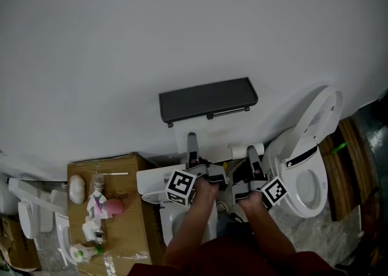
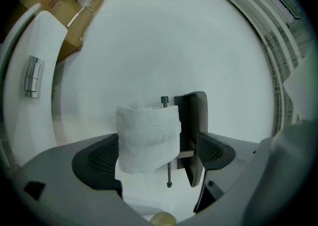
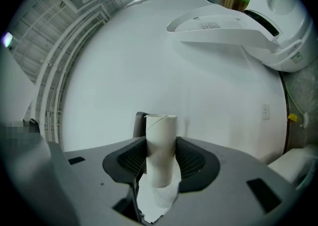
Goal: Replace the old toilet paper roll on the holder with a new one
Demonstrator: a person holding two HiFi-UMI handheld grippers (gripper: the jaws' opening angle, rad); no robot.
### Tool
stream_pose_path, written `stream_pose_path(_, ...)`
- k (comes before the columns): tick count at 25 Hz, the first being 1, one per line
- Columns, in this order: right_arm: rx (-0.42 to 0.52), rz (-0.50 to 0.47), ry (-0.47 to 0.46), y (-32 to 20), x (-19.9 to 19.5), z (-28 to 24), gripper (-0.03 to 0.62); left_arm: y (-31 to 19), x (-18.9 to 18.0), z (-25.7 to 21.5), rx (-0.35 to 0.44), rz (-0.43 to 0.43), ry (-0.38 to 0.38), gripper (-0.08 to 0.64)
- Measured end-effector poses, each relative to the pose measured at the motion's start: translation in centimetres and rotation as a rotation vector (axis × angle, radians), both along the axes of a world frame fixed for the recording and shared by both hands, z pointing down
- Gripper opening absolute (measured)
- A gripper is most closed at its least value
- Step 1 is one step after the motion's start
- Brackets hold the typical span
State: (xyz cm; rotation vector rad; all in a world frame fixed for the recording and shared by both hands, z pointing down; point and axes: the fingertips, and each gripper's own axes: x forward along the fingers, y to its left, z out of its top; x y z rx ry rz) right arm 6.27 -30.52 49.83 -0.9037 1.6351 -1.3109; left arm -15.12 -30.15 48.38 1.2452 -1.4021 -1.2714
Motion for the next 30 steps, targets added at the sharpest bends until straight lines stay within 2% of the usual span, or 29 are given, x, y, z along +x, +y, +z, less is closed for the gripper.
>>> stream_pose_path(9, 0.031, -0.001, 0.018, 3.9, 0.2, -1.4, 0.189, 4.7, 0.5, -0.1, 0.008, 0.003, 0.032, 0.491)
stream_pose_path(15, 0.046, 0.000, 0.022, 6.1, 0.4, -1.9, 0.189, 6.9, 1.0, -0.8, 0.032, 0.021, 0.003, 0.489)
stream_pose_path(22, 0.055, 0.006, 0.034, 7.5, 0.9, -2.3, 0.189, 8.4, 1.3, -1.9, 0.073, 0.022, 0.009, 0.488)
stream_pose_path(25, 0.062, 0.005, 0.037, 7.8, 1.0, -2.4, 0.189, 8.7, 1.7, -3.0, 0.126, 0.048, -0.008, 0.480)
stream_pose_path(27, 0.065, 0.004, 0.038, 8.1, 0.9, -2.5, 0.189, 9.1, 2.0, -4.1, 0.169, 0.055, -0.024, 0.440)
stream_pose_path(30, 0.066, 0.001, 0.037, 8.5, 0.8, -2.7, 0.189, 9.9, 2.0, -5.3, 0.210, 0.044, -0.032, 0.271)
